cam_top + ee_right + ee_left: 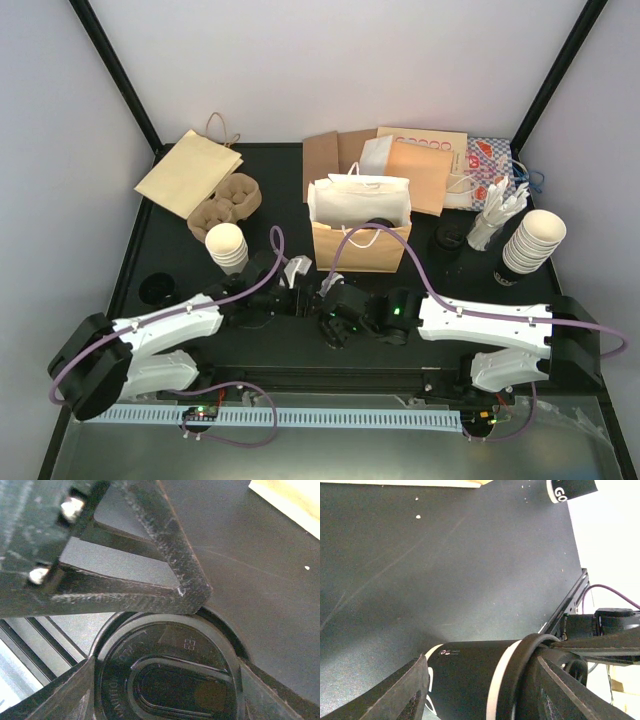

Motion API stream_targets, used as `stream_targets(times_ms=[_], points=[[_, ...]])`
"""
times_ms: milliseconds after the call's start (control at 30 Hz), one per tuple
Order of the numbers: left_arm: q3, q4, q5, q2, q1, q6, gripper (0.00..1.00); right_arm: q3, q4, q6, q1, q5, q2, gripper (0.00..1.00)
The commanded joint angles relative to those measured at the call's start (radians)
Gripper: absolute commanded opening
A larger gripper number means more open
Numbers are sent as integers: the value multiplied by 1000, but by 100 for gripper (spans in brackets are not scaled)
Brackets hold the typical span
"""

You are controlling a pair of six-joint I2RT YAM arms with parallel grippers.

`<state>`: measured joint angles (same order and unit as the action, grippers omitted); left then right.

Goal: Pack the takeout coffee

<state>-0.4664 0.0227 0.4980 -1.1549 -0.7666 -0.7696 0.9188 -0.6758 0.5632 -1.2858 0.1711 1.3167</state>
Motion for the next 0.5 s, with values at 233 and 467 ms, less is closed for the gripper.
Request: stream_targets(times_ms=[233,467], points=[[34,-41,116,75,-10,63,60,-100,-171,39,-24,-199,127,63],[37,-44,150,64,-10,81,60,-103,-171,41,-24,-201,126,63]])
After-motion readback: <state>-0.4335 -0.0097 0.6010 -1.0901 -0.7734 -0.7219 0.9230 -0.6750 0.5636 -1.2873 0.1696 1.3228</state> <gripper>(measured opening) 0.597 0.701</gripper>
